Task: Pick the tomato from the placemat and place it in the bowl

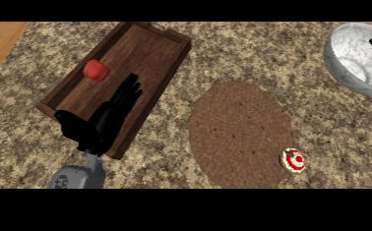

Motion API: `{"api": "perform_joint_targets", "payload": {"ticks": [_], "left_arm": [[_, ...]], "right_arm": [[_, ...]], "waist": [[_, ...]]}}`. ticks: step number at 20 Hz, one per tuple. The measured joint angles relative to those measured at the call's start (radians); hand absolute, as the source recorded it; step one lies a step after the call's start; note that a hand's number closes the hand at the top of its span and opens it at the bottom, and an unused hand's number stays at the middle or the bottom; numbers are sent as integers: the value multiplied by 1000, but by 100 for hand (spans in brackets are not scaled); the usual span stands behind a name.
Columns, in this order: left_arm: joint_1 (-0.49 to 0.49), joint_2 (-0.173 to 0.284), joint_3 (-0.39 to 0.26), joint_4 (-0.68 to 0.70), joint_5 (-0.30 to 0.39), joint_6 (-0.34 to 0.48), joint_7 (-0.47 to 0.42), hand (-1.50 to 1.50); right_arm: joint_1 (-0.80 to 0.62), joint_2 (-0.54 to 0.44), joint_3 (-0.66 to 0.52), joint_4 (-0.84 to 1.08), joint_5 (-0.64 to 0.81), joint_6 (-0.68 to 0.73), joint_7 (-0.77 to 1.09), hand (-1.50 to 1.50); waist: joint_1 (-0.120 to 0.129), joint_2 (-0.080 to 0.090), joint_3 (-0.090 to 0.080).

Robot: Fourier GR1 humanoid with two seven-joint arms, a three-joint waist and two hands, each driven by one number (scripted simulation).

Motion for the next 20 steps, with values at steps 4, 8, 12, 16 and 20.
{"api": "perform_joint_targets", "payload": {"ticks": [4, 8, 12, 16, 20], "left_arm": [[-3, -7, -12, -10, -6, 2, 10, 0], [-22, -8, -6, -5, -1, -2, 16, 0], [-31, -5, -5, 1, 1, -13, 13, 0], [-31, -2, -5, 2, 7, -29, 2, 0], [-21, -14, -20, -3, -3, -23, 1, 0]], "right_arm": [[-55, -18, 7, 240, 60, -132, -135, 150], [-118, -41, 16, 480, 131, -262, -238, 150], [-188, -67, 34, 700, 199, -311, -276, 150], [-250, -74, 2, 889, 210, -330, -254, -150], [-299, -77, -46, 1027, 181, -362, -309, -150]], "waist": [[8, 3, 0], [18, 8, 1], [35, 14, 1], [46, 19, 2], [52, 22, 4]]}}
